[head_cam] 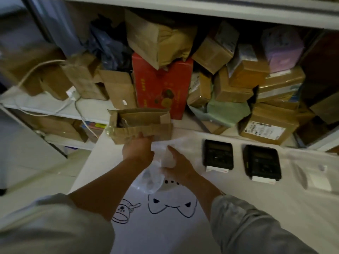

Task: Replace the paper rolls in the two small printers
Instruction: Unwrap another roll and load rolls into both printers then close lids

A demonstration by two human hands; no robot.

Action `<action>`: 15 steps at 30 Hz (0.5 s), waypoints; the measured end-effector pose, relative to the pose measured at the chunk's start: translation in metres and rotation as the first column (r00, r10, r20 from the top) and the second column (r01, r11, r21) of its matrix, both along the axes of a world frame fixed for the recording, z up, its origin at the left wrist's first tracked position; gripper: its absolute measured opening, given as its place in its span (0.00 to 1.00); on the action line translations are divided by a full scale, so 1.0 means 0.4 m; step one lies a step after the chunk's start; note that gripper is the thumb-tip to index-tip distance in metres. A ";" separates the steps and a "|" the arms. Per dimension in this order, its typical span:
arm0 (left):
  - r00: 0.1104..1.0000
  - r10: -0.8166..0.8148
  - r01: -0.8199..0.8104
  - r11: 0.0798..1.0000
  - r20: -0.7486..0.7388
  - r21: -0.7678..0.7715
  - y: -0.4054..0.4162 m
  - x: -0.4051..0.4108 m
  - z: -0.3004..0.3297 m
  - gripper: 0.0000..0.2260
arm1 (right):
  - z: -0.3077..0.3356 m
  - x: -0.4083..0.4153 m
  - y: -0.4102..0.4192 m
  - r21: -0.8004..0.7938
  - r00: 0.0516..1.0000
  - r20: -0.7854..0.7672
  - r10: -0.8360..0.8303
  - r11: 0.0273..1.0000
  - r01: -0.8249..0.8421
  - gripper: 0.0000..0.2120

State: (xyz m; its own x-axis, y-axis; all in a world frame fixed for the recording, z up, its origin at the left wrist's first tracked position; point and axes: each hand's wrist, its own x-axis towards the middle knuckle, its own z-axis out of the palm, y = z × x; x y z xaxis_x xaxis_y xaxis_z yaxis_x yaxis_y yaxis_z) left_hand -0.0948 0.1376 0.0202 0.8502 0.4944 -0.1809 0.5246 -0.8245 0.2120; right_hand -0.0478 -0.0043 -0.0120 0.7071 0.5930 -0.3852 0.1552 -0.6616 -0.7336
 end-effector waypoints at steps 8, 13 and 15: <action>0.909 0.126 -0.400 0.528 -0.397 -0.749 0.059 -0.049 -0.008 0.21 | -0.053 -0.043 0.114 0.015 0.961 -0.183 -0.209 0.976 0.215 0.17; 0.972 0.024 -0.184 0.689 -0.232 -0.701 0.075 0.015 0.071 0.18 | 0.072 -0.003 0.106 0.221 0.976 -0.201 0.079 0.975 -0.034 0.23; 0.994 0.011 -0.096 0.610 -0.113 -0.787 0.092 0.044 0.112 0.16 | 0.105 0.009 0.120 0.188 0.994 0.007 0.113 0.976 -0.112 0.33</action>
State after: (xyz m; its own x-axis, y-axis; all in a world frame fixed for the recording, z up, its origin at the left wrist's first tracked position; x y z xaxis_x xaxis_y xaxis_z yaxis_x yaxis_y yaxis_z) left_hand -0.0774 0.1743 0.0652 0.7865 0.1670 -0.5945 0.6129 -0.3290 0.7184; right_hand -0.0442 0.0439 0.0298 0.6305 0.7307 -0.2619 0.2181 -0.4906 -0.8436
